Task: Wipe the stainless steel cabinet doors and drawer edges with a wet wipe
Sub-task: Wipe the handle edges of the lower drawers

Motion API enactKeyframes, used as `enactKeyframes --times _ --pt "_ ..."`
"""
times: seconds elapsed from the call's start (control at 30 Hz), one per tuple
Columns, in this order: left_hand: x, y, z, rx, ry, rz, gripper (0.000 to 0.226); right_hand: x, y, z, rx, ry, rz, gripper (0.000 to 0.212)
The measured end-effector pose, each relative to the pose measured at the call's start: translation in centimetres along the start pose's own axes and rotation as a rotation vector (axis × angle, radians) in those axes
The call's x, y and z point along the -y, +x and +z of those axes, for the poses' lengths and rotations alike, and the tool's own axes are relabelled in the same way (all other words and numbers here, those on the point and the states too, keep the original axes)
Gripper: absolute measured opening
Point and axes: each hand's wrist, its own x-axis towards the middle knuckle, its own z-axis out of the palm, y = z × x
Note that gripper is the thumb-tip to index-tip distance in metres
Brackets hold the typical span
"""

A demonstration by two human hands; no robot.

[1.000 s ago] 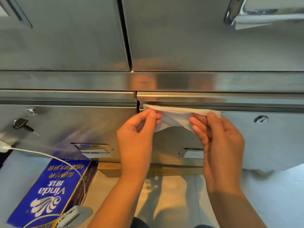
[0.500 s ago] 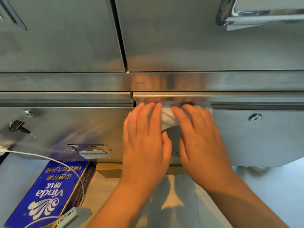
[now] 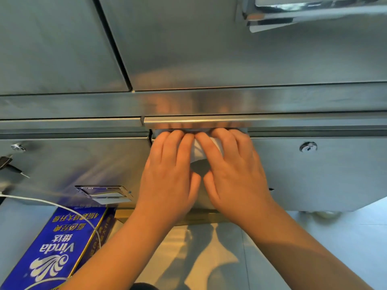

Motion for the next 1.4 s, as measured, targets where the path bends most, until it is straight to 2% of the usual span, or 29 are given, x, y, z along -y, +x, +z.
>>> enactKeyframes --times 0.17,0.5,0.73,1.07,1.4 --pt "-4.4 1.2 1.2 0.003 0.008 0.095 0.056 -4.4 -1.5 -1.5 -0.044 -0.047 0.018 0.053" --pt "-18.3 5.5 5.8 0.224 0.045 0.312 0.063 -18.9 -6.7 -6.9 -0.097 -0.183 0.098 0.048" --pt "-26.1 7.5 8.1 0.175 0.045 0.365 0.060 -25.9 -9.1 -9.9 -0.131 -0.291 0.144 0.046" --pt "-28.3 7.7 9.2 0.118 0.020 0.390 0.052 -28.6 -9.7 -10.3 -0.182 -0.323 0.133 0.043" --pt "-25.9 7.4 8.9 0.109 0.088 0.470 0.052 -25.0 -8.7 -9.1 -0.240 -0.226 0.276 0.046"
